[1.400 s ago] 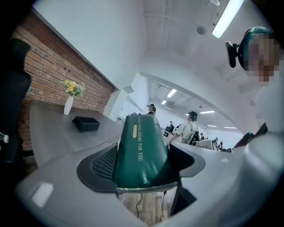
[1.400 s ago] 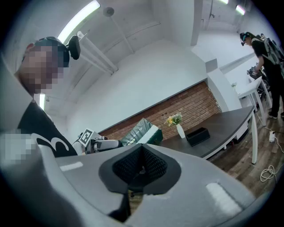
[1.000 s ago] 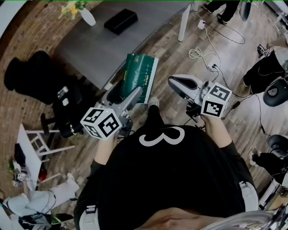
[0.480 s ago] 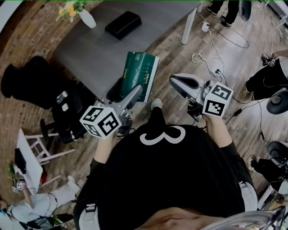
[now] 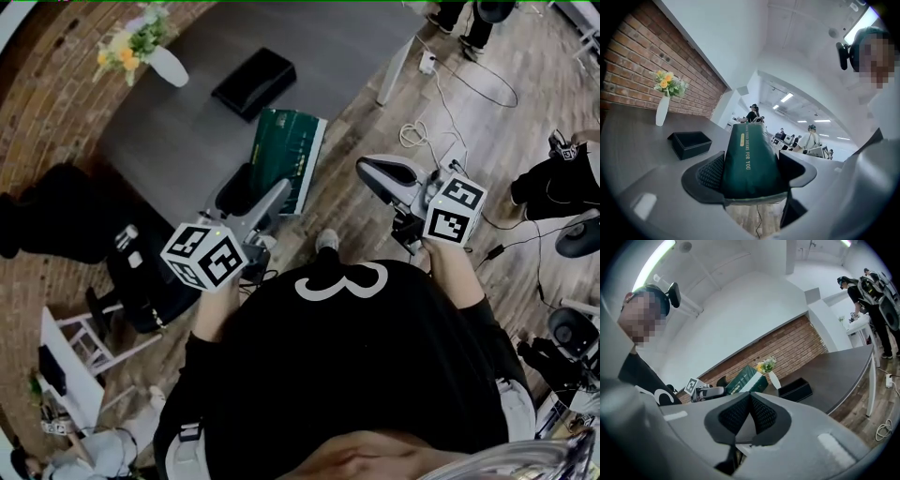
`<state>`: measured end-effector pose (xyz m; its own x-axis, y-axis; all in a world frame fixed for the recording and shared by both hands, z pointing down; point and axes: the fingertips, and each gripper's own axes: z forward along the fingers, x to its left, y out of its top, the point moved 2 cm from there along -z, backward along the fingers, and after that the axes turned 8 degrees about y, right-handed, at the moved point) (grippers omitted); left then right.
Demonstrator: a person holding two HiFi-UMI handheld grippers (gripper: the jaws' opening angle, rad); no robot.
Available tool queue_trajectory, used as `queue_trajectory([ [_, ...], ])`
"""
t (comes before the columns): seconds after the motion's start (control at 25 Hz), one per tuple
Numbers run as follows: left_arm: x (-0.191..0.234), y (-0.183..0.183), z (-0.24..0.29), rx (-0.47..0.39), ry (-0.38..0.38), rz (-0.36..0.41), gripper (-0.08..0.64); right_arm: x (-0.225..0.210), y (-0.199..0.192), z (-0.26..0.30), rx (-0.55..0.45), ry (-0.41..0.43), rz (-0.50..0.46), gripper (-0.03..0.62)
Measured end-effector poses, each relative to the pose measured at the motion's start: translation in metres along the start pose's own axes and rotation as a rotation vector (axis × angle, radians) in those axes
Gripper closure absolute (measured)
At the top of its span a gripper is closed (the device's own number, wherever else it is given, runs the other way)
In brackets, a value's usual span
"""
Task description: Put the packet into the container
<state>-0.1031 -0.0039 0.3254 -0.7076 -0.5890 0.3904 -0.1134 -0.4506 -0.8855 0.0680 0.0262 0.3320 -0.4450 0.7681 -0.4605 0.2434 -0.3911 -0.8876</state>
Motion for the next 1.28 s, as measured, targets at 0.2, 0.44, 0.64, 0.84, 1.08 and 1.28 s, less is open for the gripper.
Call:
queue_trajectory([
  [0.2,0.032,0.035,0.041,-0.018,0.001,0.011,0.176,-0.047,0.028,0.029,0.018,-0.003,0.006,0.591],
  [0.44,0.071,0.074,0.078,-0.024,0.000,0.047,0.176,-0.092,0.058,0.065,0.024,0.001,0.007,0.591],
  [0.64,0.076,0.094,0.085,-0.032,-0.017,0.081,0.178,-0.102,0.064,0.069,0.034,0.008,-0.013,0.591],
  [0.84,0.078,0.096,0.086,-0.057,0.010,0.120,0.178,-0.111,0.061,0.062,0.030,0.024,-0.028,0.591],
  [1.08,0.102,0.119,0.108,-0.045,0.066,0.162,0.179,-0.145,0.079,0.089,0.067,0.072,0.010,0.591],
  [1.28,0.126,0.127,0.131,-0.021,0.086,0.186,0.181,-0.174,0.087,0.112,0.100,0.117,0.038,0.591],
])
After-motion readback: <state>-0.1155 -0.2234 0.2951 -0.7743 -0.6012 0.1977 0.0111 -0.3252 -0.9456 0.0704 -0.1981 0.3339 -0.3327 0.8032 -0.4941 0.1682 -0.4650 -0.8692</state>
